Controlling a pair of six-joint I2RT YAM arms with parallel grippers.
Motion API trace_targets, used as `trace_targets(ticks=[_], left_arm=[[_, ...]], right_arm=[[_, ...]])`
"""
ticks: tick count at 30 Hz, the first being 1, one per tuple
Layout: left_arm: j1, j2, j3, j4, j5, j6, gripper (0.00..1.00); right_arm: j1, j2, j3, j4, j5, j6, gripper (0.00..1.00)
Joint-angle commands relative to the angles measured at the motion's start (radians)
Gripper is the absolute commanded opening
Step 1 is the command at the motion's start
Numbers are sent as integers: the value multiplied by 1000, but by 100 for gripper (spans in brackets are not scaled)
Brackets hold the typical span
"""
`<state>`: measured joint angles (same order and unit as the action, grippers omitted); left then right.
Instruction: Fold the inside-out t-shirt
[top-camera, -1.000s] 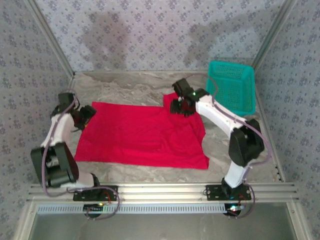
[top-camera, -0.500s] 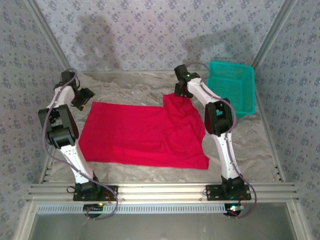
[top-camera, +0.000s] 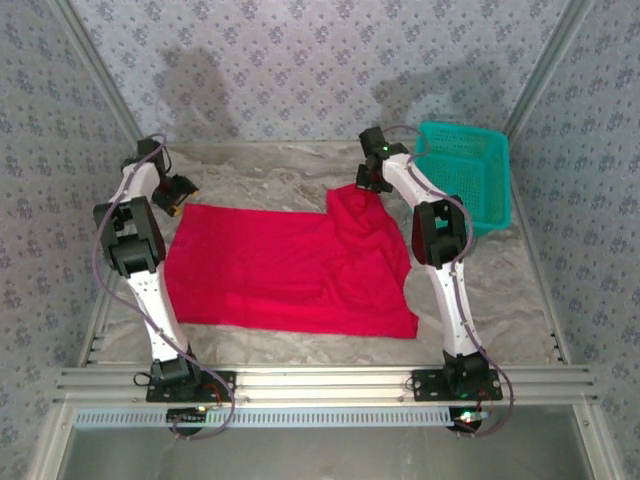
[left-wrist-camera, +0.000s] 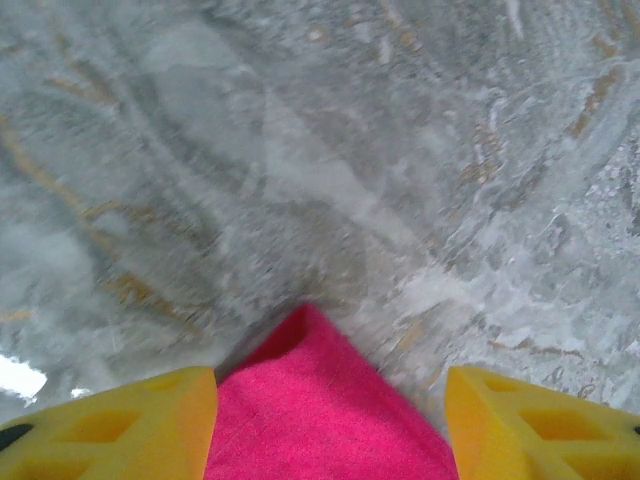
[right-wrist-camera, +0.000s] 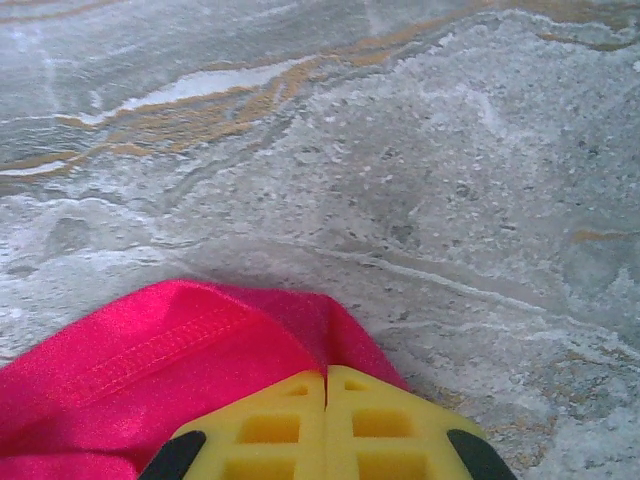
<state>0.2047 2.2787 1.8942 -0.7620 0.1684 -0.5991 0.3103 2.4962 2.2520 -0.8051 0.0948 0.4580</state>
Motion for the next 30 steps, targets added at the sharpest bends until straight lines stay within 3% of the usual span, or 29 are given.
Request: trace_targets(ticks=[1, 5, 12, 22, 30], left_arm=[[-9, 51, 77, -57, 13, 16, 57], [-10, 87, 111, -73, 2, 17, 45], [-9, 82, 130, -100, -6, 21, 0], [-10, -71, 133, -130, -9, 19, 0], [-1, -321, -165, -34, -31, 0, 0]], right_arm=[[-2, -17, 43, -14, -23, -15, 0], [-3, -49, 43, -4, -42, -30, 0], [-6, -123, 47, 12, -95, -61, 0], [-27, -246, 32, -16, -144, -85, 0], [-18, -467, -227, 37, -196, -87, 0]])
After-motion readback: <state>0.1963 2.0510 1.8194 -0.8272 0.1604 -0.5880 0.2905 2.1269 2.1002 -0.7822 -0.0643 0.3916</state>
